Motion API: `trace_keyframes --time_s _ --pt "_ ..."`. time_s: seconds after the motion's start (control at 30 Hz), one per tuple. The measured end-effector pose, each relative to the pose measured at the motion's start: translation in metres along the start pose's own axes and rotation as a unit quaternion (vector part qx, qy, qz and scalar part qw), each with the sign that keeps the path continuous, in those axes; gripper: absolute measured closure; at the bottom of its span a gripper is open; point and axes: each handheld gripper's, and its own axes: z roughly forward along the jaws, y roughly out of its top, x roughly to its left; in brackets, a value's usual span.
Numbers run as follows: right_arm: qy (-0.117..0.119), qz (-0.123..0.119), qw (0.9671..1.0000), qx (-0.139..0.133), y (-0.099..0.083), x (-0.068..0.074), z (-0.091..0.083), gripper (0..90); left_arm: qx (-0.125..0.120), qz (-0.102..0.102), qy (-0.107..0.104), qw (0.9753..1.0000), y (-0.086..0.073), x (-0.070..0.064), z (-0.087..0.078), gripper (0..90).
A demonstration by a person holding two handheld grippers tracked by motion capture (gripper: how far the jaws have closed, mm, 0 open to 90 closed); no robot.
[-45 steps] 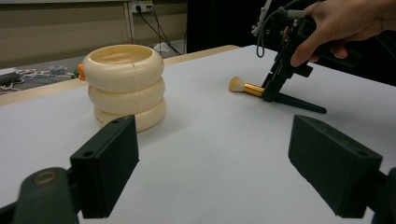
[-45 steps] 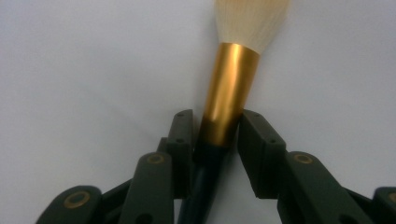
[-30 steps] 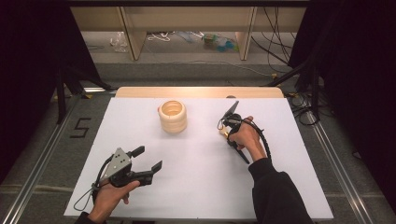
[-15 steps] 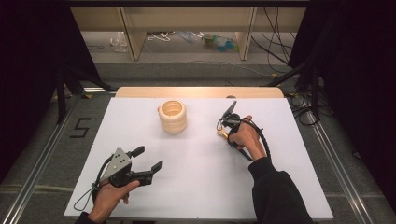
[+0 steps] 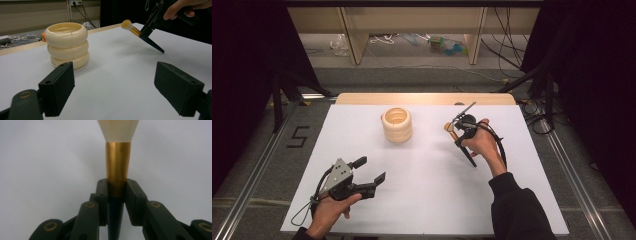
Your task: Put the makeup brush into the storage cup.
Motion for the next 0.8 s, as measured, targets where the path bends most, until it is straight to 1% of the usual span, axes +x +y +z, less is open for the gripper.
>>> trace_keyframes --time_s 0.03,0.07,0.1,0.13,0.17,0.2,0.23,0.27,0.3,0.33,0.37,0.4,0.43,0.47,0.5,0.57,0.6,0.63,0.67,0.7,0.73,0.77,0.8 --pt "0.0 0.007 0.9994 -0.034 -0.001 0.001 -0.007 74.2 0.0 0.0 0.0 1.0 0.0 0.0 0.0 16.5" --pt "0.0 0.007 0.9994 -0.034 -0.001 0.001 -0.007 74.2 0.0 0.001 0.0 1.0 0.0 0.0 0.0 16.5" --pt "0.008 0.012 0.9982 -0.059 -0.002 0.0 -0.012 74.2 0.001 0.001 0.0 1.0 0.0 0.0 0.0 16.5" --pt "0.008 0.012 0.9982 -0.059 -0.002 0.0 -0.012 74.2 0.001 0.0 0.0 1.0 0.0 0.0 0.0 16.5" --pt "0.013 0.011 0.9976 -0.067 -0.002 0.0 -0.015 74.2 0.001 0.0 0.0 1.0 0.0 0.0 0.0 16.5" --pt "0.013 0.012 0.9972 -0.072 -0.002 0.0 -0.016 74.2 0.0 0.0 0.0 1.0 0.0 0.0 0.0 16.5" --pt "0.013 0.01 0.9964 -0.084 -0.002 0.0 -0.019 74.2 0.0 0.001 0.0 1.0 0.0 0.0 0.0 16.5" --pt "0.015 0.01 0.9962 -0.086 -0.002 0.0 -0.02 74.2 0.001 0.001 0.0 1.0 0.0 0.0 0.0 16.5" --pt "0.018 0.012 0.9945 -0.102 -0.003 0.0 -0.022 74.3 0.001 0.0 0.0 1.0 0.0 0.0 0.0 16.5" --pt "0.021 0.007 0.9923 -0.122 -0.003 -0.001 -0.025 74.3 0.0 0.001 0.0 1.0 0.0 0.0 0.0 16.5" --pt "0.021 0.007 0.9923 -0.122 -0.003 -0.001 -0.025 74.3 0.0 0.001 0.0 1.0 0.0 0.0 0.0 16.5" --pt "0.027 0.006 0.9913 -0.129 -0.003 -0.001 -0.026 74.3 0.0 0.001 0.0 1.0 0.0 0.0 0.0 16.5" --pt "0.028 0.004 0.9891 -0.145 -0.004 -0.001 -0.029 74.2 0.001 0.001 0.0 1.0 0.0 0.0 0.0 16.5" --pt "0.028 0.004 0.9891 -0.145 -0.004 -0.001 -0.029 74.2 0.0 0.001 0.0 1.0 0.0 0.0 0.0 16.5" --pt "0.031 0.005 0.9862 -0.162 -0.004 -0.001 -0.03 74.3 -0.001 0.001 0.0 1.0 0.0 0.0 0.0 16.6" --pt "0.038 0.007 0.9826 -0.182 -0.005 -0.003 -0.035 74.3 -0.001 0.002 0.001 1.0 0.0 0.0 0.0 16.6" --pt "0.038 0.005 0.9824 -0.183 -0.005 -0.002 -0.037 74.3 0.0 0.002 0.0 1.0 0.0 0.0 0.0 16.6" --pt "0.04 0.008 0.9803 -0.193 -0.006 -0.002 -0.039 74.3 0.0 0.002 0.0 1.0 0.0 0.0 0.0 16.5" --pt "0.04 0.011 0.9766 -0.211 -0.006 -0.002 -0.04 74.2 -0.001 0.002 0.0 1.0 0.0 0.0 0.0 16.5" --pt "0.044 0.012 0.9769 -0.209 -0.007 -0.002 -0.043 74.3 0.0 0.002 0.0 1.0 0.0 0.0 0.0 16.5" --pt "0.043 0.013 0.9739 -0.222 -0.007 -0.002 -0.043 74.2 0.0 0.002 0.001 1.0 0.0 0.0 0.0 16.5" --pt "0.046 0.02 0.9744 -0.219 -0.008 -0.003 -0.046 74.2 0.0 0.002 0.001 1.0 0.0 0.0 0.0 16.5" --pt "0.044 0.018 0.9713 -0.233 -0.009 -0.004 -0.049 74.3 0.0 0.002 0.001 1.0 0.0 0.0 0.0 16.5"
